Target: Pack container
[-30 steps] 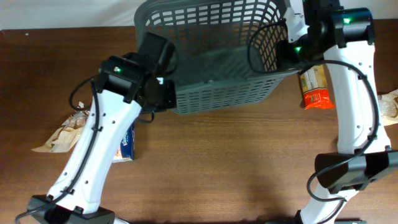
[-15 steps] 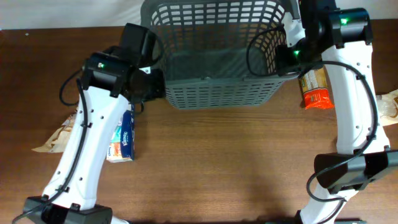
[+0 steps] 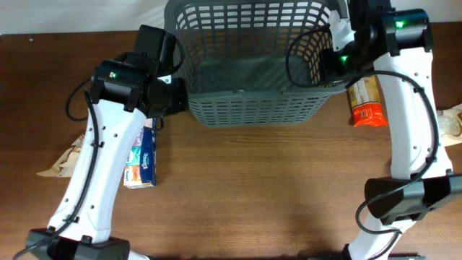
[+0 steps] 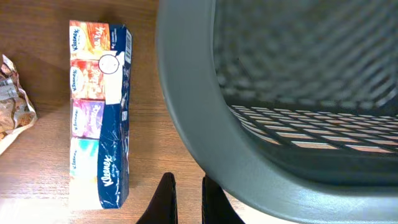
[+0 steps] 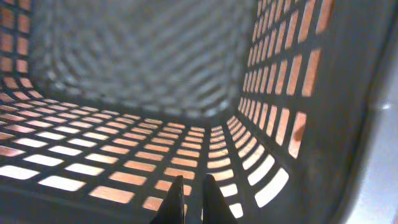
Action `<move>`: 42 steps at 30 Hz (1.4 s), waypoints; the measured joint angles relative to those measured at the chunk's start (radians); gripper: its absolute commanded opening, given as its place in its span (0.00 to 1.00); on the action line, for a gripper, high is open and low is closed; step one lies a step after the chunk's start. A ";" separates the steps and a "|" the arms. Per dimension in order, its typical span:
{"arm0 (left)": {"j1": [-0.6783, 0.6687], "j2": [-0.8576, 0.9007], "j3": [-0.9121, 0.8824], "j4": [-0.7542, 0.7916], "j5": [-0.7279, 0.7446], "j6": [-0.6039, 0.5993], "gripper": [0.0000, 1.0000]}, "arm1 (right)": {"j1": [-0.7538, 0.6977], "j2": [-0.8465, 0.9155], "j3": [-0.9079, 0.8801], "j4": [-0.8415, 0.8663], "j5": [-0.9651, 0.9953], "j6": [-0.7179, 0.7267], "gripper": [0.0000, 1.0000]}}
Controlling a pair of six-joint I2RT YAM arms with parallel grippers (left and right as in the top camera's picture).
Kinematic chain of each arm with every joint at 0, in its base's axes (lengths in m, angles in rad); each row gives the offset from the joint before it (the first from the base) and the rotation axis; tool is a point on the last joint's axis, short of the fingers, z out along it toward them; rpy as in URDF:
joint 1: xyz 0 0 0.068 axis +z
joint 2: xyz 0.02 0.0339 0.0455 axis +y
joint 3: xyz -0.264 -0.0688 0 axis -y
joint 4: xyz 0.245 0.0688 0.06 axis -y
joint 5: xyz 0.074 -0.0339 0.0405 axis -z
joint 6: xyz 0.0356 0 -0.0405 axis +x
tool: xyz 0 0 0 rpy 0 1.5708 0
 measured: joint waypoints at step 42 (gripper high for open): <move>0.241 -0.324 0.000 -0.122 -0.340 0.035 0.02 | -0.416 0.303 0.428 0.164 -0.060 0.083 0.04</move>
